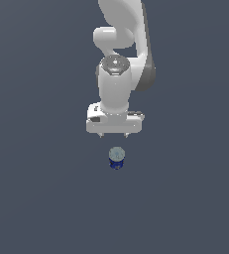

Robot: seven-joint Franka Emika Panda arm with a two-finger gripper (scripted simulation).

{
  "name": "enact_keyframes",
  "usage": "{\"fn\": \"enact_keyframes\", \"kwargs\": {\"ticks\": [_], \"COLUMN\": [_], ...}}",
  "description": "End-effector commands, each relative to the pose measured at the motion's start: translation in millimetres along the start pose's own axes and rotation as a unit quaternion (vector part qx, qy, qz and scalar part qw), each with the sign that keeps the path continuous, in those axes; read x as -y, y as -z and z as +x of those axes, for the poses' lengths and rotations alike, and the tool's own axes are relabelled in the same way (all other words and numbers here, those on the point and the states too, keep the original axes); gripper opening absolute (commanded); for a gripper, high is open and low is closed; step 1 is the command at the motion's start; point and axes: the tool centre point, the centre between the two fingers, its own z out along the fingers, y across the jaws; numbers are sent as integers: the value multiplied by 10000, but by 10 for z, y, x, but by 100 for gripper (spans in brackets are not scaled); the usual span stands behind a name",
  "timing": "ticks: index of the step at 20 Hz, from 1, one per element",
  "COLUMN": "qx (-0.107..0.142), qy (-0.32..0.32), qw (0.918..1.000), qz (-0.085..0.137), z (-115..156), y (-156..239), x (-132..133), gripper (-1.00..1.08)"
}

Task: Pick up the object and move it to a goal position.

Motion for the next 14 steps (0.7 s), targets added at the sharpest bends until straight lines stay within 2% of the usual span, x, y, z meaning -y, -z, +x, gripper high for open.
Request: {"fn": "enact_keyframes", "kwargs": {"ticks": [1,14], "qx": [0,11], "qy": [0,52], "qw": [10000,10000], "qz": [0,22], "z": [0,-4], "y": [0,13], "x": [0,-51], "gripper": [100,100]}}
